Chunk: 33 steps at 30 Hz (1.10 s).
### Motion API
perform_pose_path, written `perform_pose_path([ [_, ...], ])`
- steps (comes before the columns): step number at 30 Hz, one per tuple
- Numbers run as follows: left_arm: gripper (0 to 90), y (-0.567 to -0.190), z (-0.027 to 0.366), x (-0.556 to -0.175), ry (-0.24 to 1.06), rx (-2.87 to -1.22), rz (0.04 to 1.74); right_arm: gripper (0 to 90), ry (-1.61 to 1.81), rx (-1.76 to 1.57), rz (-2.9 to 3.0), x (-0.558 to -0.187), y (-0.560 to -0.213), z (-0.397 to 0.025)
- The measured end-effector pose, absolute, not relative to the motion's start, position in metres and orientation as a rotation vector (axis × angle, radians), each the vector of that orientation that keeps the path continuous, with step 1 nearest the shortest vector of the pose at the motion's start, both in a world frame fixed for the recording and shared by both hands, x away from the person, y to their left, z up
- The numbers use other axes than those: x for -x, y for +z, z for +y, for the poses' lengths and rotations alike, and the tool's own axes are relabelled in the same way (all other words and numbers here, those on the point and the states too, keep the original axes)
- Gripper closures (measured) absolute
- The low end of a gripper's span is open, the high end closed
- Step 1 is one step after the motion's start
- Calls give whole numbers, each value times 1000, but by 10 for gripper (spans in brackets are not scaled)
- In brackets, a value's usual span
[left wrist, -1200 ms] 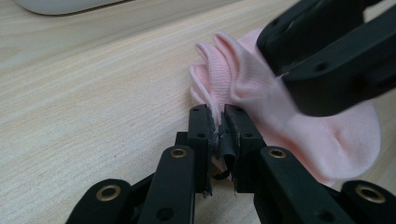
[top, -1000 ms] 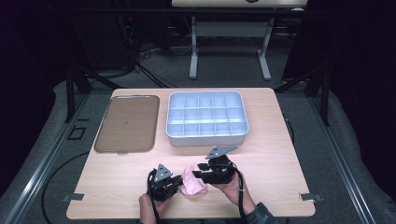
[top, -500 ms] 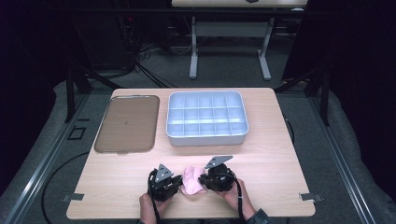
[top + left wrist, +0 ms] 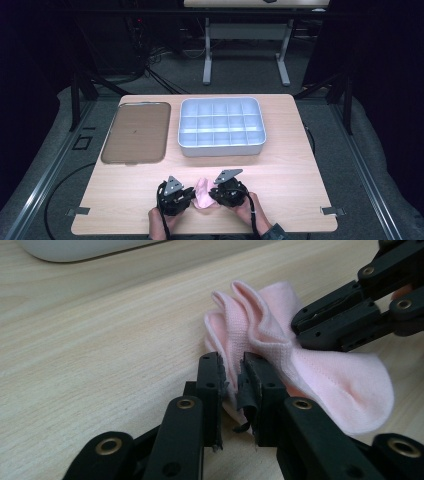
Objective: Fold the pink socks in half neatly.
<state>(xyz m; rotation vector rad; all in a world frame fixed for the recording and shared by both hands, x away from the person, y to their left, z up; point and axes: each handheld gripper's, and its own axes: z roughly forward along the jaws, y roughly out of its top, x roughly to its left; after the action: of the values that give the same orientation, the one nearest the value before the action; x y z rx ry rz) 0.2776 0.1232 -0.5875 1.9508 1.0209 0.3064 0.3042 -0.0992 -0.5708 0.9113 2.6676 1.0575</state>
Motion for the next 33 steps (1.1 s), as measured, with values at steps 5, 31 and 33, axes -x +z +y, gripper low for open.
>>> perform_pose_path([
  [5,773,-571,132,-272,323,-1886,1015,815,1060,-906,2663,-304,-571,-99],
  [31,895,-583,113,-284,265,-2061,902,818,1128,-936,2646,-305,-576,-107],
  [33,896,-584,113,-284,264,-2060,898,819,1138,-950,2645,-305,-576,-109],
])
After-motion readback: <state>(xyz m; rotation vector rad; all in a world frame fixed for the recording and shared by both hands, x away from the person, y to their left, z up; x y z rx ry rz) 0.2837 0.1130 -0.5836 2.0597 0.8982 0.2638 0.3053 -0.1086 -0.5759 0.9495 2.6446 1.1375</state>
